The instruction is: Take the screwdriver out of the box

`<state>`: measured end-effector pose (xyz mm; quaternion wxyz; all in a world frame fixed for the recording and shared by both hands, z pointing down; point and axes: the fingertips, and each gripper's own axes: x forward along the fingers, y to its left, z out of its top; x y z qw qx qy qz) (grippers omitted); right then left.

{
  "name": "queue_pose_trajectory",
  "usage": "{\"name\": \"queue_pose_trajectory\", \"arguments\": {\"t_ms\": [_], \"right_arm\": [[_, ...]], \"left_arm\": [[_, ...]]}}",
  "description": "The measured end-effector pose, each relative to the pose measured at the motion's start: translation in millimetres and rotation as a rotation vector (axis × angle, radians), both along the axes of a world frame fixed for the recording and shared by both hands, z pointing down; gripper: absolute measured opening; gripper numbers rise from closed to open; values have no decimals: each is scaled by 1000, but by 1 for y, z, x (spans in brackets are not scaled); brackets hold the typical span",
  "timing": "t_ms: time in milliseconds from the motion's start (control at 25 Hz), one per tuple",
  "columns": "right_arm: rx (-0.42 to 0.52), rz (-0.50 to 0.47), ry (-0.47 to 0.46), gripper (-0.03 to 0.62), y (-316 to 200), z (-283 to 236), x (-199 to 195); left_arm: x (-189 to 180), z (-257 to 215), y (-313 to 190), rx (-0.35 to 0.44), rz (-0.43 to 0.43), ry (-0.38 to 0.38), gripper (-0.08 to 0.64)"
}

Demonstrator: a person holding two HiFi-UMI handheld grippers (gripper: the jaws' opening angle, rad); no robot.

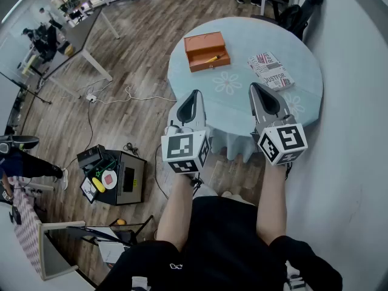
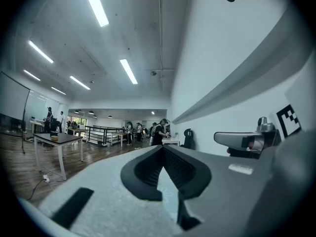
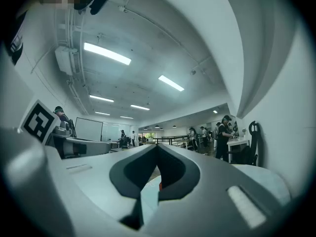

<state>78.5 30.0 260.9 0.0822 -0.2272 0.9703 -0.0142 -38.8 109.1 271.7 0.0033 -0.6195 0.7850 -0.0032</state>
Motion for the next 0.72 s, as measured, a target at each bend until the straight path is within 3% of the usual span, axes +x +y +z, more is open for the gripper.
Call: {"name": "queue_pose_trajectory", "arguments": {"t_ms": [80, 280, 560, 720], "right_arm": [[-3, -3, -15, 9, -2, 0, 2], [-5, -9, -64, 9, -7, -5, 5], [-8, -22, -105, 9, -22, -16, 0], [-6, -40, -95, 9, -32, -7, -24]], "left_arm": [[2, -2, -1, 14, 8, 1, 3], [10, -22, 2, 141, 76, 10, 3], [-7, -25, -7, 124, 58, -12, 3], [-35, -16, -18, 119, 35, 2, 3]]}}
